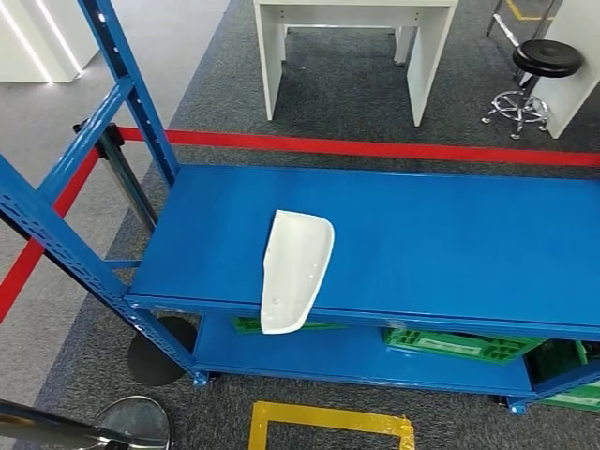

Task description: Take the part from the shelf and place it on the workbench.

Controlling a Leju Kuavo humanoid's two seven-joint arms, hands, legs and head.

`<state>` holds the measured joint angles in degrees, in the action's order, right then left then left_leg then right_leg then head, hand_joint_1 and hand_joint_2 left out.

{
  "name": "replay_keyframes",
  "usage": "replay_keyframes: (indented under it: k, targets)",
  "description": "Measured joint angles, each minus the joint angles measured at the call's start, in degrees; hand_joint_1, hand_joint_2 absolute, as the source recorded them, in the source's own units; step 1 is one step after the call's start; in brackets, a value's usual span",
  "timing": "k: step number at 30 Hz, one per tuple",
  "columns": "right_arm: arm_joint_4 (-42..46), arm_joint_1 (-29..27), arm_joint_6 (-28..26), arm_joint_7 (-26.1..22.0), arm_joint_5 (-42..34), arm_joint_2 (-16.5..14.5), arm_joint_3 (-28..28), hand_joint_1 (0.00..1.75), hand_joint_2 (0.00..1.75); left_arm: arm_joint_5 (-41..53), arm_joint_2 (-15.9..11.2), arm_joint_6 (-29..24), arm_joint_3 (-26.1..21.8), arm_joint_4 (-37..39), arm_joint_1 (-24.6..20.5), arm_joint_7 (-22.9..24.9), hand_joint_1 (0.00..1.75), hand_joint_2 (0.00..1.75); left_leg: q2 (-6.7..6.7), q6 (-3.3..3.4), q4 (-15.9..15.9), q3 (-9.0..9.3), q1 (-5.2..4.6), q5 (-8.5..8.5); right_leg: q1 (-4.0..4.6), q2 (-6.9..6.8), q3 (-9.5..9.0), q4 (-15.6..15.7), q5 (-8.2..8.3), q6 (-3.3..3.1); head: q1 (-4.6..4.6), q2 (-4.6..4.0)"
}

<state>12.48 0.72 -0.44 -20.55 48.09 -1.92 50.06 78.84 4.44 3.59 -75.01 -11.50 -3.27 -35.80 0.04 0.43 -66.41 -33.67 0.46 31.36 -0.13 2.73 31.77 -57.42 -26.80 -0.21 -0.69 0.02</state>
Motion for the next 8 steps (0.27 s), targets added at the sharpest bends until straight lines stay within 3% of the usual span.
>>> replay_keyframes:
  k: [2, 5, 7, 8]
  targets:
    - [0.0, 0.06, -0.19, -0.04, 0.02, 0.04, 0.03, 0.0, 0.0, 0.01, -0.03, -0.01, 0.01, 0.0, -0.27, 0.0, 0.0, 0.0, -0.44, 0.39, 6.87, 2.71, -0.19, -2.67, 0.22, 0.53, 0.17, -0.27, -0.07, 0.21, 0.03, 0.01]
    - [0.0, 0.09, -1.21, 0.41, 0.43, 0.4, 0.28, 0.0, 0.0, 0.03, -0.02, -0.04, 0.01, 0.0, -0.34, 0.01, 0.0, 0.0, -0.72, -0.01, 8.88, 3.13, -0.36, -2.97, 0.28, 0.66, 0.68, -0.51, -0.12, 0.3, 0.1, 0.02]
    - [0.0, 0.1, -2.13, 1.02, 0.78, 0.5, 0.5, 0.0, 0.0, 0.09, -0.01, -0.07, 0.0, 0.0, -0.23, 0.05, 0.0, 0.87, -0.77, 0.09, 8.87, 3.03, -0.54, -3.09, 0.1, 0.58, 0.7, -0.34, 0.06, 0.52, 0.11, 0.02]
    - [0.0, 0.11, -2.33, 1.16, 0.83, 0.5, 0.54, 0.0, 0.0, 0.1, -0.01, -0.07, 0.0, 0.0, -0.21, 0.07, 0.0, 1.16, -0.78, 0.15, 8.86, 3.01, -0.58, -3.12, 0.06, 0.57, 0.69, -0.29, 0.11, 0.6, 0.11, 0.01]
